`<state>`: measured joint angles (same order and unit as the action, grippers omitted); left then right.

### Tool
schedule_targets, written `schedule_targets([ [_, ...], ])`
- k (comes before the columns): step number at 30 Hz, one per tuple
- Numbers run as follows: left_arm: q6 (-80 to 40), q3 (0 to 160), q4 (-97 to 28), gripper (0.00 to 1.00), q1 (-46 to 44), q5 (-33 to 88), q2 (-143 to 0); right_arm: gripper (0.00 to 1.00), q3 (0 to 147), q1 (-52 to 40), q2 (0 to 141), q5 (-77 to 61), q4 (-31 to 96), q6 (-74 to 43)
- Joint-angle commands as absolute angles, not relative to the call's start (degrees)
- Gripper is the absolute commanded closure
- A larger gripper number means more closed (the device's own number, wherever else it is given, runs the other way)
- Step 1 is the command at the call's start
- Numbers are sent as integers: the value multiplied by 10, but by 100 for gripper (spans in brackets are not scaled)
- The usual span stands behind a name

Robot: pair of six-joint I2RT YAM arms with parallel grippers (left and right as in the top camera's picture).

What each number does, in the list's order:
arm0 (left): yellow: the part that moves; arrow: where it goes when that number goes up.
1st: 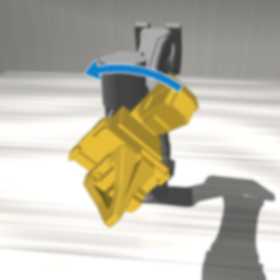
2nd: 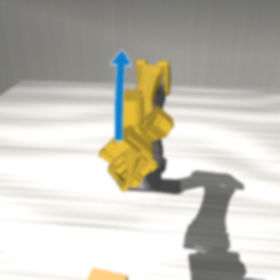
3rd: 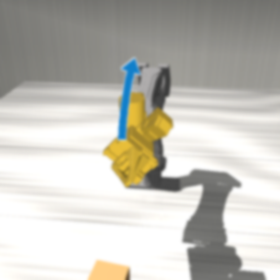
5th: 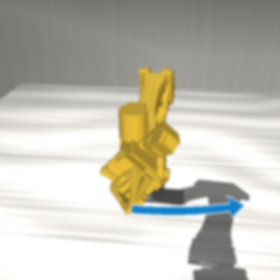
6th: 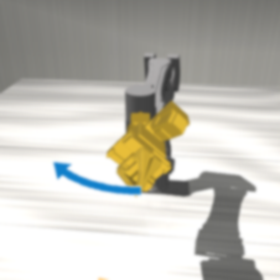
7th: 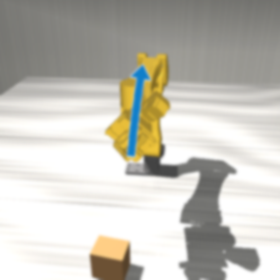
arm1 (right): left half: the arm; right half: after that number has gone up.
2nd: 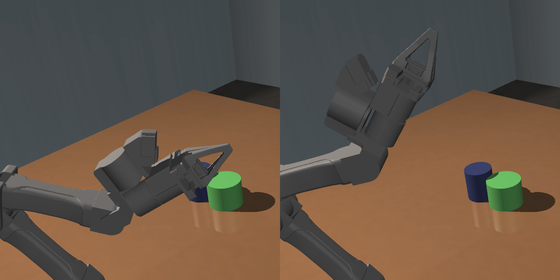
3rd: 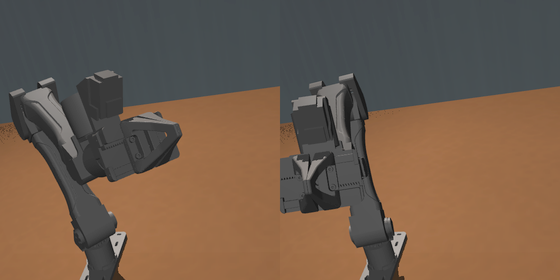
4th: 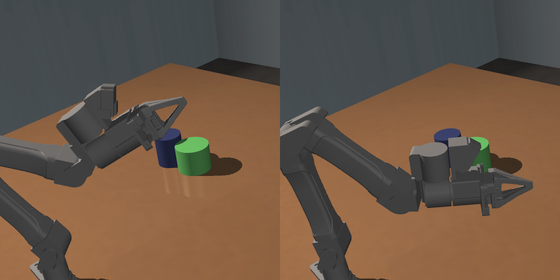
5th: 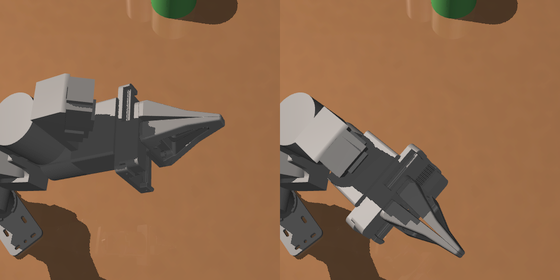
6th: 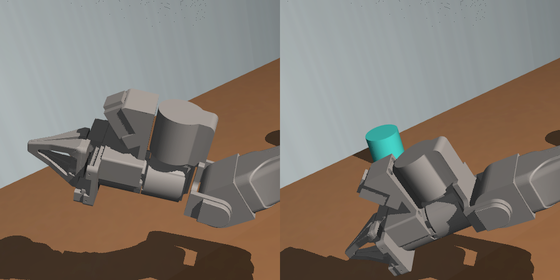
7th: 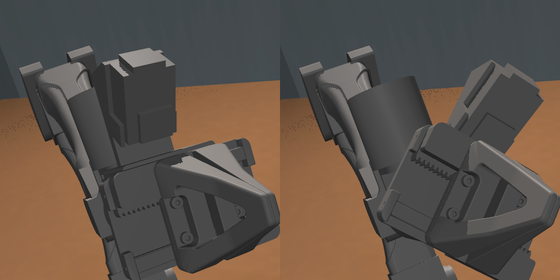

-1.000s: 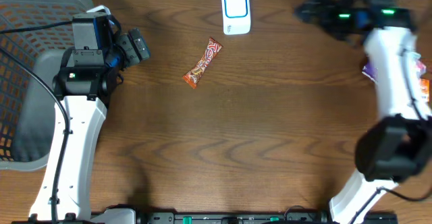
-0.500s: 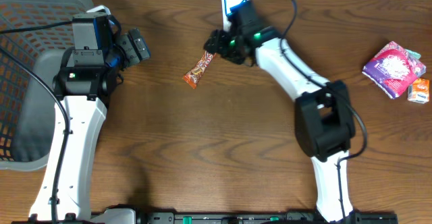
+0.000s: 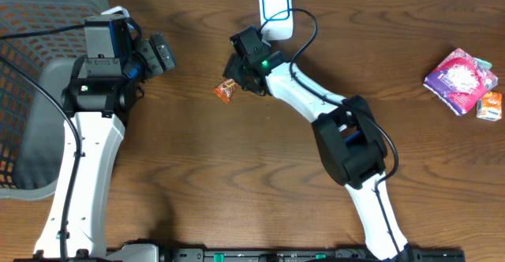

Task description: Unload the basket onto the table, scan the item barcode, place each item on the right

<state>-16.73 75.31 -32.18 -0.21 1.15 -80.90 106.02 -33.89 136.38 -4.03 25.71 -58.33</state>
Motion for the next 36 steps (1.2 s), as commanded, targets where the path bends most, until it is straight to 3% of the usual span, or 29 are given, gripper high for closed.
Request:
schedule_targets([
  [1, -168, 760, -321, 2, -2, 9, -812, 57, 1056, -342, 1403, -20, 270, -604],
  [4, -168, 760, -321, 2, -2, 9, -812, 85, 1057, -340, 1403, -18, 281, -597],
  [7, -168, 760, -321, 2, -2, 9, -812, 99, 1058, -333, 1396, -24, 283, -582],
  [13, -168, 760, -321, 2, -2, 9, -812, 99, 1058, -292, 1341, -135, 295, -478],
  [17, -168, 760, -321, 2, -2, 9, -812, 99, 1058, -245, 1296, -310, 297, -377],
  [24, -168, 760, -321, 2, -2, 9, -812, 98, 1057, -156, 1278, -674, 346, -406],
  [28, -168, 760, -321, 2, -2, 9, -812, 99, 1057, -123, 1278, -816, 405, -322],
  [31, -168, 760, -321, 2, -2, 9, -812, 99, 1057, -114, 1278, -891, 448, -253],
  [36, -168, 760, -321, 2, -2, 9, -812, 99, 1057, -112, 1278, -895, 519, -237],
])
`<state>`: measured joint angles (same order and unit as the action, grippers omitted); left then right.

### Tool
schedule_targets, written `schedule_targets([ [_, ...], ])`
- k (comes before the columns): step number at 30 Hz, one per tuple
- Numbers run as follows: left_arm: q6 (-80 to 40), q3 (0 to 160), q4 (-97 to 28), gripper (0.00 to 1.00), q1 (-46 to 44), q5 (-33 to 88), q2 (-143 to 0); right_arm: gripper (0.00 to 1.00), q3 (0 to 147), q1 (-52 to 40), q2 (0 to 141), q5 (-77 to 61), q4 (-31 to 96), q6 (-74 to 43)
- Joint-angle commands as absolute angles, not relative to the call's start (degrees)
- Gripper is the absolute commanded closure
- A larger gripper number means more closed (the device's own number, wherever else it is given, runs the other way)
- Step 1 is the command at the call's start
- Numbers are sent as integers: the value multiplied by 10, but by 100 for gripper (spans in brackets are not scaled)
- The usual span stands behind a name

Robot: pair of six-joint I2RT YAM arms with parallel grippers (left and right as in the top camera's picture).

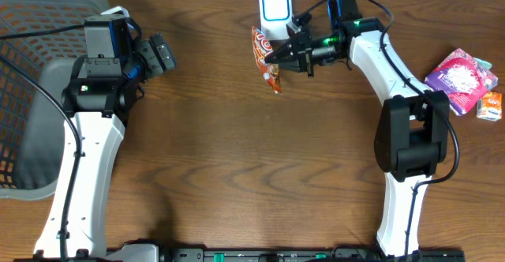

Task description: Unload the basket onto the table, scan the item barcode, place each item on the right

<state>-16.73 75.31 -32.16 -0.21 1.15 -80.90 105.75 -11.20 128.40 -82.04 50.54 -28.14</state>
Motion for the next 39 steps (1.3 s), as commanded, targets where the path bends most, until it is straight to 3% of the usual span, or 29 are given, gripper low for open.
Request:
schedule_targets([
  [1, -168, 760, -321, 2, -2, 9, -812, 99, 1057, -112, 1278, -895, 528, -237],
  [22, -168, 760, -321, 2, -2, 9, -812, 99, 1057, -57, 1278, -895, 808, -222],
  [33, -168, 760, -322, 2, -2, 9, -812, 99, 1057, 13, 1278, -880, 809, -139],
  [39, -168, 760, -321, 2, -2, 9, -812, 99, 1057, 24, 1278, -719, 772, -113],
])
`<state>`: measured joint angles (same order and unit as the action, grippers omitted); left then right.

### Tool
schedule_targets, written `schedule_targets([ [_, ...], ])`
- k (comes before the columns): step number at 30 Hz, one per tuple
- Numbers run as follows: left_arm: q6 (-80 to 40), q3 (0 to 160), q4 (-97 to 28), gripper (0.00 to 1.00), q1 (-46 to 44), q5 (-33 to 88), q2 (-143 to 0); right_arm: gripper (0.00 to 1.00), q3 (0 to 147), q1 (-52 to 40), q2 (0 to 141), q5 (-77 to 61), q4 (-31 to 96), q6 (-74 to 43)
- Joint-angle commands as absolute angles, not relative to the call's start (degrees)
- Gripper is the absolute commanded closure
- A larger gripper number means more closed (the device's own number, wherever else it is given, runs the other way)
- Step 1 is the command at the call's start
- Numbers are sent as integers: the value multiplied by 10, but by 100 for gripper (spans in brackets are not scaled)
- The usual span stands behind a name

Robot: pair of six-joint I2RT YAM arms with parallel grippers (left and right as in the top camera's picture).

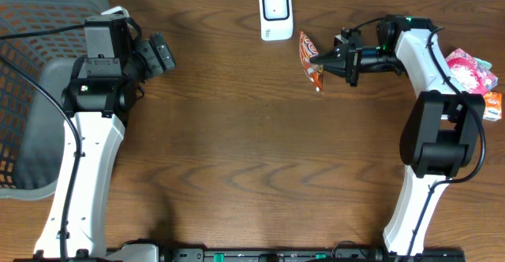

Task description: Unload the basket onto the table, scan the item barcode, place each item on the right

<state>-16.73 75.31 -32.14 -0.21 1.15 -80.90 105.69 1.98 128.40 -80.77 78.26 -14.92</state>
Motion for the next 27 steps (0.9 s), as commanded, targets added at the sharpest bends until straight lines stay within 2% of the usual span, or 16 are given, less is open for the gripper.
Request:
schedule_targets([
  [1, -168, 760, -321, 2, -2, 9, -812, 99, 1057, 23, 1278, -694, 768, -104],
  [9, -168, 760, -321, 2, -2, 9, -812, 99, 1057, 16, 1278, -401, 770, -89],
  [14, -168, 760, -321, 2, -2, 9, -812, 99, 1057, -4, 1278, -266, 781, -105],
  [27, -168, 760, -321, 2, -2, 9, -812, 99, 1057, -148, 1278, 218, 760, -337],
])
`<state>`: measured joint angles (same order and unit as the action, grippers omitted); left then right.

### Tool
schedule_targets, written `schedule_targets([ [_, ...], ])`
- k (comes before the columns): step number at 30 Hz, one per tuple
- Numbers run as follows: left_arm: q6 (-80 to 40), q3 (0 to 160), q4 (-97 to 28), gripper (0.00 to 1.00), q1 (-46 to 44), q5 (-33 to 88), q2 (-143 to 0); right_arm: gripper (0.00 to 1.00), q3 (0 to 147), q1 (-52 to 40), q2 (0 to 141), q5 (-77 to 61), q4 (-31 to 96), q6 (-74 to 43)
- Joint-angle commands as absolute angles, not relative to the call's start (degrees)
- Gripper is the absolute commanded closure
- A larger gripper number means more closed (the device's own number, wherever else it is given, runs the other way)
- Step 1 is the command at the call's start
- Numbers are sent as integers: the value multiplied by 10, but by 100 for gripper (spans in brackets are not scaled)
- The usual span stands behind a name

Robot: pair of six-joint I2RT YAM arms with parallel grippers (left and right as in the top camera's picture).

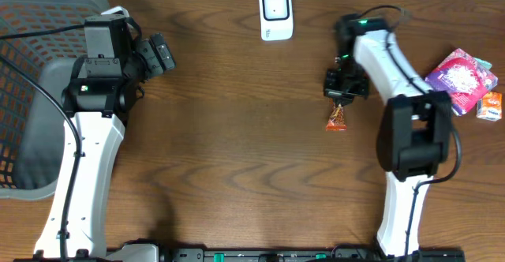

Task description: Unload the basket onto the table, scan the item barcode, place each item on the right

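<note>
The item is a small orange snack packet (336, 118). It hangs from my right gripper (340, 98), which points down and is shut on the packet's top edge, right of the table's middle. The white barcode scanner (276, 13) stands at the back edge, well to the upper left of the packet. My left gripper (161, 54) is far off at the left, open with nothing in it.
A dark mesh basket (31, 25) with a grey liner fills the left edge. A pink packet (461, 78) and a small orange item (491, 105) lie at the far right. The right arm's cable loops near the scanner.
My right gripper was pointing sideways at the back right of the scanner with the packet. It is now nearer the front, pointing down, and the packet hangs below it. The left arm is unchanged.
My right gripper was low over the packet on the table, left of the scanner. Then it held the packet up just in front of the scanner. Then it had the packet to the scanner's right, and now further right and forward. The left arm never moved.
</note>
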<state>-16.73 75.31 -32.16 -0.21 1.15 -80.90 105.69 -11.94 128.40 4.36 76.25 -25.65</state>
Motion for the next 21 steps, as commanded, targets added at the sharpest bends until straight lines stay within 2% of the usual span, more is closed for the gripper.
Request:
schedule_targets([
  [1, -168, 760, -321, 2, -2, 9, -812, 99, 1057, -161, 1278, 245, 756, -342],
  [14, -168, 760, -321, 2, -2, 9, -812, 99, 1057, -305, 1278, 601, 717, -343],
  [21, -168, 760, -321, 2, -2, 9, -812, 99, 1057, -343, 1278, 635, 693, -343],
])
